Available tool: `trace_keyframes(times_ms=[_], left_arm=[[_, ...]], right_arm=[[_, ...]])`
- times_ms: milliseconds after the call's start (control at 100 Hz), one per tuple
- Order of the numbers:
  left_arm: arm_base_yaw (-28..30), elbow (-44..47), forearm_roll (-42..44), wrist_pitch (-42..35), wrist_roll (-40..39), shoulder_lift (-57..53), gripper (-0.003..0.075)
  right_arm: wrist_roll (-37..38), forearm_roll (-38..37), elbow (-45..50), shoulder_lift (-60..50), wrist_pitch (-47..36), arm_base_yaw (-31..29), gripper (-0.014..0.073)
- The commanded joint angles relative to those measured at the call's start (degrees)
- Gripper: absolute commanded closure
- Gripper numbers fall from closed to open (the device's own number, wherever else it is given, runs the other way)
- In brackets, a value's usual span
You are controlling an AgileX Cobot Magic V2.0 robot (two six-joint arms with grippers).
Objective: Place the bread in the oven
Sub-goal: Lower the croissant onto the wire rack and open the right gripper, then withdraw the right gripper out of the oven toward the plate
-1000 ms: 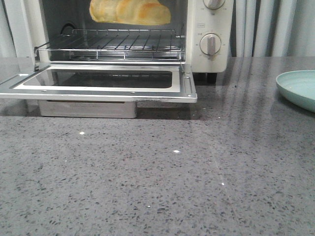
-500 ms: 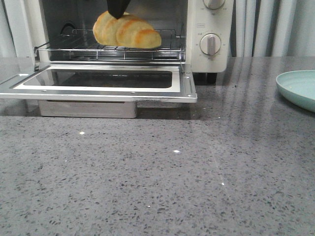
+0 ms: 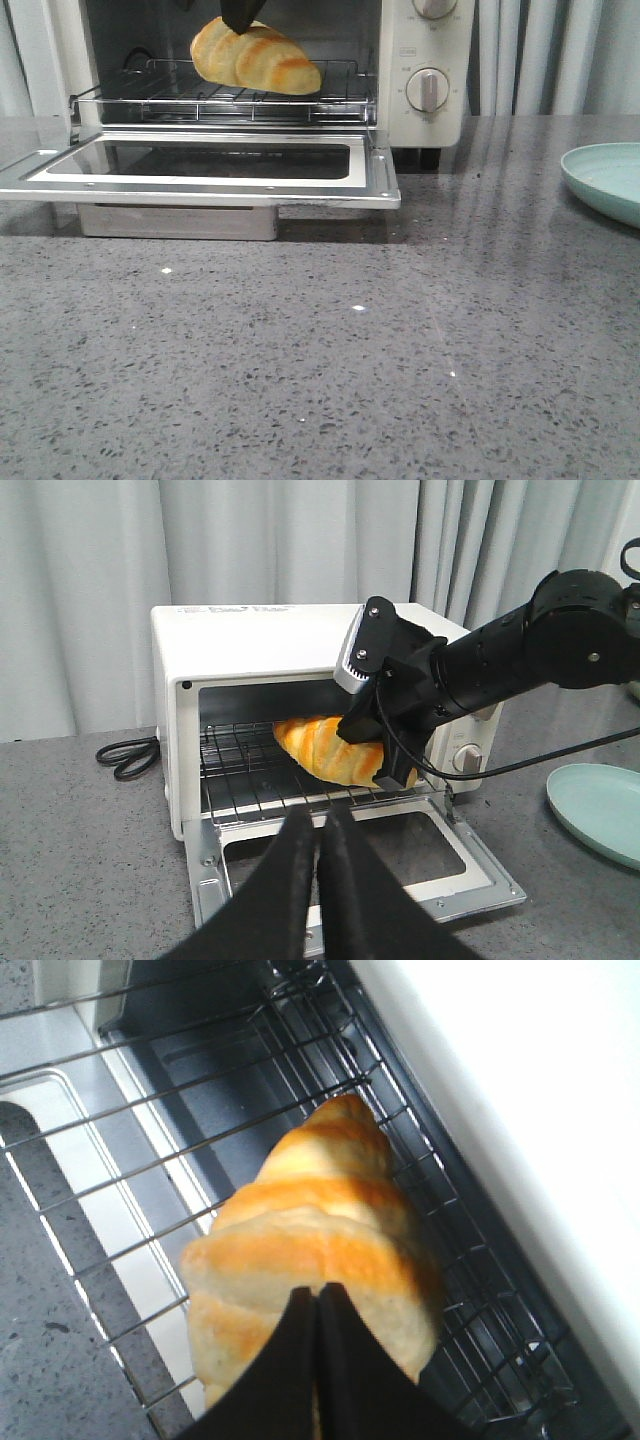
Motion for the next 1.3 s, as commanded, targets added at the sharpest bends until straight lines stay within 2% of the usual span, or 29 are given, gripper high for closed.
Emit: trace_keyframes(times_ms=[0, 80, 250, 350, 970, 1291], left_arm=[[-0.30, -1.53, -0.58, -4.66, -0.29, 0.62, 0.0741], [-0.30, -1.53, -0.58, -4.66, -0.29, 0.62, 0.0741], [-0.30, -1.53, -0.58, -4.66, -0.29, 0.62, 0.0741], [-0.30, -1.53, -0.58, -4.66, -0.29, 0.62, 0.0741], [-0.30, -1.53, -0.58, -4.66, -0.29, 0.62, 0.0741], [-0.30, -1.53, -0.58, -4.66, -0.29, 0.62, 0.0741]], right_arm=[[-0.24, -1.62, -2.13, -2.61, -4.31, -0.37, 0.0668], [-0.24, -1.62, -2.13, -2.47, -4.21, -0.47, 0.0642], [-0.24, -1.62, -2.13, -2.47, -4.32, -0.47, 0.0488], [-0.24, -1.62, -2.13, -2.47, -4.32, -0.47, 0.0436], [-0.24, -1.62, -2.13, -5.45, -0.66, 2.04, 0.0436], [0.55, -0.23, -2.13, -8.03, 6.03, 4.70, 0.0436]])
